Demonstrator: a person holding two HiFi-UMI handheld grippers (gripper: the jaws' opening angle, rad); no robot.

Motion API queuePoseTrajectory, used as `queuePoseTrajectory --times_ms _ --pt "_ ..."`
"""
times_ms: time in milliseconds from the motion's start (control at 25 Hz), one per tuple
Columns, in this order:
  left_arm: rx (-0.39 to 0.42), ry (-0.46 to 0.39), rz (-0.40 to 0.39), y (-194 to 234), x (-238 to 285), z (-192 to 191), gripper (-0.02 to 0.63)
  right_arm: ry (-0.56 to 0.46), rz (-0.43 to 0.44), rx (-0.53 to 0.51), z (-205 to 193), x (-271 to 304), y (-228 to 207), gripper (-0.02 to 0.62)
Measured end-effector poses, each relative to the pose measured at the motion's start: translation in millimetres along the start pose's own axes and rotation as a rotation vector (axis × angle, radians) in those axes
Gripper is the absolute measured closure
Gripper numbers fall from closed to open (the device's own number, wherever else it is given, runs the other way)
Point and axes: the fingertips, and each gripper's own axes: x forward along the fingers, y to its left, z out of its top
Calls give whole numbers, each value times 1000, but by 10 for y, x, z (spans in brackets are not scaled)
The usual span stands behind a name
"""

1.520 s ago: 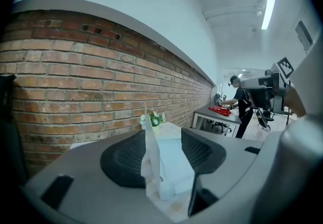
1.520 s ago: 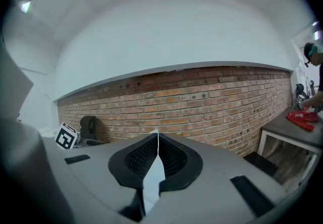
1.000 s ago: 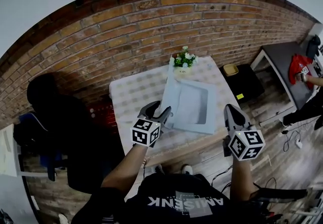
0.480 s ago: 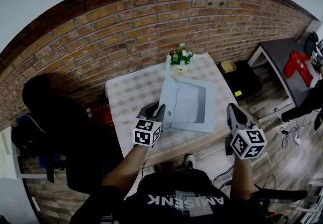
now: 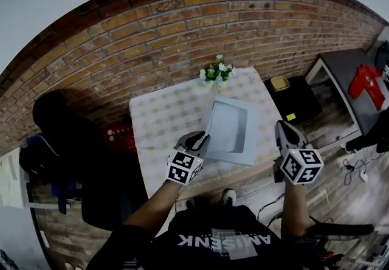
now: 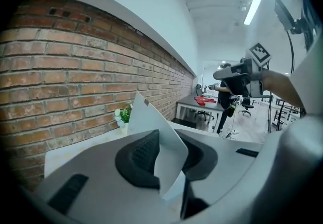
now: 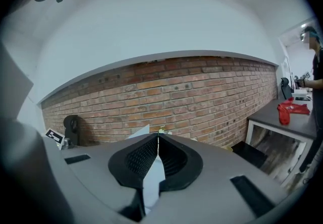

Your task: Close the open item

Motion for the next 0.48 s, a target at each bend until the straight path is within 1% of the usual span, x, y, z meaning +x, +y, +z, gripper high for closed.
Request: queuePoseTrajectory --times_ms 120,320,480 --pt "25 25 -20 -140 76 -32 534 9 11 9 -38 54 -62 554" --pt "19 48 -64 -351 221 -57 532 14 25 13 -52 120 -169 554" --pt "43 74 -109 -510 352 -96 531 20 51 16 -92 170 -248 554"
